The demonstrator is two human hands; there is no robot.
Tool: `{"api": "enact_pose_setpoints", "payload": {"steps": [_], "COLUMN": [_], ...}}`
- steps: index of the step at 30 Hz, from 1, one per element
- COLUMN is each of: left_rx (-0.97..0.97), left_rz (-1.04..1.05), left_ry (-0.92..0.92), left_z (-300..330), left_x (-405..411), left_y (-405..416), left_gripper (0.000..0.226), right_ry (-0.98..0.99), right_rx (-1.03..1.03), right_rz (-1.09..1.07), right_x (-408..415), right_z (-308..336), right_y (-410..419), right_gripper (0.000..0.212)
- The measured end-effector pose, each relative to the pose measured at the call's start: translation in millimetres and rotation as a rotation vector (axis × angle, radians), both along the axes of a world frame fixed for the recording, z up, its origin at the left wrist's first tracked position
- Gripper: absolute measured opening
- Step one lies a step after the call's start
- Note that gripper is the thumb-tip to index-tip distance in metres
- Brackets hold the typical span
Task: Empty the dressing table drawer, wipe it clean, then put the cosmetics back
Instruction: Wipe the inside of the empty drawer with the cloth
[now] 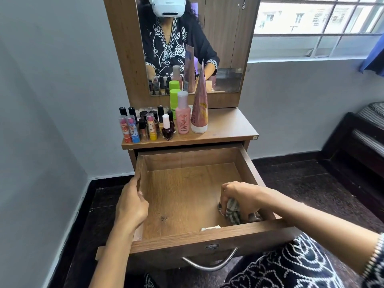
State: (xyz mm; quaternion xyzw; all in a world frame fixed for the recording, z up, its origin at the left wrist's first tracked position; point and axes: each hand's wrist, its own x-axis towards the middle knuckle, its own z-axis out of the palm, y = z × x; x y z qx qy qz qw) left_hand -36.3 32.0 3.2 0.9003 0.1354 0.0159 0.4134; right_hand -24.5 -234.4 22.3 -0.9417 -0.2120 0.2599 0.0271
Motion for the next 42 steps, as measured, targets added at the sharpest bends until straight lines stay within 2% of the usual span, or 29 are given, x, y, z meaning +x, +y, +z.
{"api": "enact_pose_setpoints", "payload": {"steps": [7,15,19,23,29,42], "left_rx": [0.015,0.013,0.007,-0.011,-0.018,-0.006], "left_rz": [0.014,0.008,-0.002,0.009,0.014,0.005], "left_ry": [0.011,0.001,-0.006,-0.009,-0.011,-0.009], "left_z": [1,-1,-2,-4,-2,0], "left_x": [3,3,4,3,2,0], "left_y": [-2,0,2,2,1,0], "left_gripper": [0.052,0.052,0.052,0.052,0.051,0.052], "right_ry": [0.004,-0.015,-0.028,-0.087,-0.033,-0.062], "right_rx": [-0.011,0.004,-0.017,-0.03,-0.073,-0.071], "right_rz": [0.0,-0.224,-0.254,-0.191,-0.029,-0.034], "right_x": [24,80,83,62,8,-5], "right_z": [9,18,13,4,4,9], "right_y": [5,10,15,14,16,16], "right_gripper": [0.06,0.06,0.06,0.062,0.061,0.061]}}
